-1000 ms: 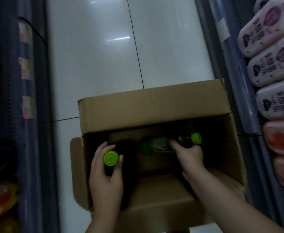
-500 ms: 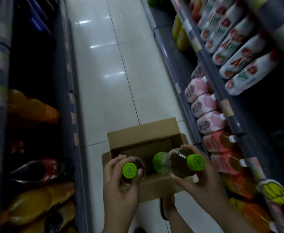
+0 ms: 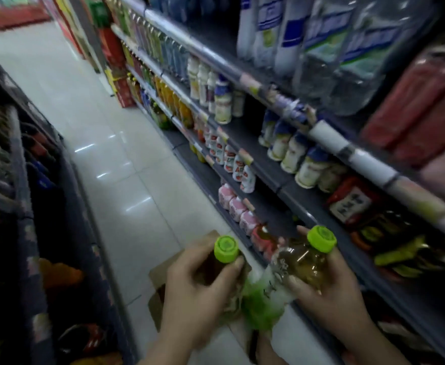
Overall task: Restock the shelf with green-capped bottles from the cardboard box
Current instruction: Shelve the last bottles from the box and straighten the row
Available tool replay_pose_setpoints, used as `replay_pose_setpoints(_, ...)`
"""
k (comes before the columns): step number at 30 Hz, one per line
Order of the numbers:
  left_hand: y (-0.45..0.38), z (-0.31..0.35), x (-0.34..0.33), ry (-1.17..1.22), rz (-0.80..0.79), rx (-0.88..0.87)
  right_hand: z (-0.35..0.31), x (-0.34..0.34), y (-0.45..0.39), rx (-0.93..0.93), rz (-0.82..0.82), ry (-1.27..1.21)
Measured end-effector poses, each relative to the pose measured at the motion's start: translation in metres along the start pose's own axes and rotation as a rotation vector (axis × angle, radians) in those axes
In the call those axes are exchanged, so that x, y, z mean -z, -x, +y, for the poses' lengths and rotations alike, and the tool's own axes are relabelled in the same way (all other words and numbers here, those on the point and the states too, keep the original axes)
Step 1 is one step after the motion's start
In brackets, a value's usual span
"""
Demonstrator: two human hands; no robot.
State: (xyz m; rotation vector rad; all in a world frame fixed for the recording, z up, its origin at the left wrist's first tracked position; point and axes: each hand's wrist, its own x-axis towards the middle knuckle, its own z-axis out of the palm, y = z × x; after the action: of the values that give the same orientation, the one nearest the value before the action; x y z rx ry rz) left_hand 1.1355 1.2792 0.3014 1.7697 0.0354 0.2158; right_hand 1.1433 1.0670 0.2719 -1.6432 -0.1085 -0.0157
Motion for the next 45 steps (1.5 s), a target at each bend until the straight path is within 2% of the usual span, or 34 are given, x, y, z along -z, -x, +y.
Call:
replay_pose_setpoints(3,0.001,0.047,-0.034,0.033,-0.176,-0.077,-0.037,0.042,0.032,0.043,0.128,0.051)
replay_pose_setpoints(9,0.023,0.116,-0.118,0.0,-0.419,-0.233,-0.098,0.125,0.101,0.124,0.406,0.11)
replay_pose_setpoints(17,0.083,0.191,-0.227,0.18,-0.764,-0.336,-0.151,0.22,0.195,0.197,0.706,0.226)
replay_pose_setpoints(21,0.12,0.22,-0.279,0.205,-0.805,-0.378,-0.17,0.266,0.236,0.211,0.785,0.276)
replay_pose_setpoints(31,0.192,0.276,-0.381,0.297,-0.937,-0.351,-0.19,0.368,0.309,0.259,0.902,0.387)
replay_pose_setpoints(37,0.215,0.304,-0.425,0.323,-0.929,-0.421,-0.2,0.408,0.329,0.31,0.971,0.461)
replay_pose_setpoints(45,0.24,0.319,-0.467,0.344,-0.905,-0.427,-0.196,0.447,0.342,0.302,1.024,0.524)
